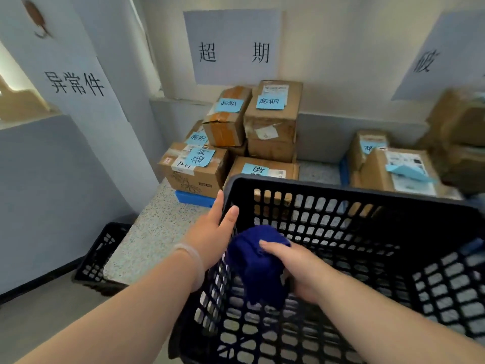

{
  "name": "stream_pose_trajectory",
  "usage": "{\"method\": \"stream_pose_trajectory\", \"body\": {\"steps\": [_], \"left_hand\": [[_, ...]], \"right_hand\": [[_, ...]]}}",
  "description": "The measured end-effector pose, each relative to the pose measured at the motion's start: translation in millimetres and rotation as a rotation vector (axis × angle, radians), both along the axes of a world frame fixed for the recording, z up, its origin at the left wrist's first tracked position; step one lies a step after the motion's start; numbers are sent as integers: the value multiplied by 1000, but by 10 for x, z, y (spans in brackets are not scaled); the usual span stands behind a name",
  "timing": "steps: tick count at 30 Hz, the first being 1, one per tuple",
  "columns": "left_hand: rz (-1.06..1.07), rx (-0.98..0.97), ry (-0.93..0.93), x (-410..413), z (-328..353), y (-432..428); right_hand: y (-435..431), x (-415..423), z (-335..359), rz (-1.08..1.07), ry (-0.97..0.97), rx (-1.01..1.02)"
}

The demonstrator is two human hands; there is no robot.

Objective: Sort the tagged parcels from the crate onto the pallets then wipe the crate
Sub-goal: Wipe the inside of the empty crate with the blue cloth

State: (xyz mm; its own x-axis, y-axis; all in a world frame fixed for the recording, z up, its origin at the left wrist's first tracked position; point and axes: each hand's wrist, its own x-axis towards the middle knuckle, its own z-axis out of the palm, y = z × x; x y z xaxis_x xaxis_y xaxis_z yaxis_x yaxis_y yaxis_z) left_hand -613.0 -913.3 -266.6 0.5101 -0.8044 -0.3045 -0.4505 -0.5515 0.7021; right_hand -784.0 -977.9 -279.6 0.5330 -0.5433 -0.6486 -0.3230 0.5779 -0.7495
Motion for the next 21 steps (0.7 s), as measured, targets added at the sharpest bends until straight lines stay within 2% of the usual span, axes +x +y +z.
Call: {"method": "stream_pose_trajectory", "body": {"steps": [4, 6, 9, 12, 17, 21], "left_hand": [[-69, 15, -153, -24, 32, 23], [-132, 25, -257, -54, 47, 37], [-249, 57, -456, -82, 59, 23], [-280, 89, -520, -79, 45, 12], [-308, 209, -694, -98, 101, 11], [-390, 169, -767, 20, 212, -162]], "right_hand": [[-184, -154, 159, -291, -83, -52], [-178, -217, 143, -366, -132, -59], [-144, -295, 53, -404, -158, -40], [-174, -350, -26, -425, -166, -23], [-258, -438, -41, -435, -119, -149], [-310, -504, -22, -528, -41, -202]]}}
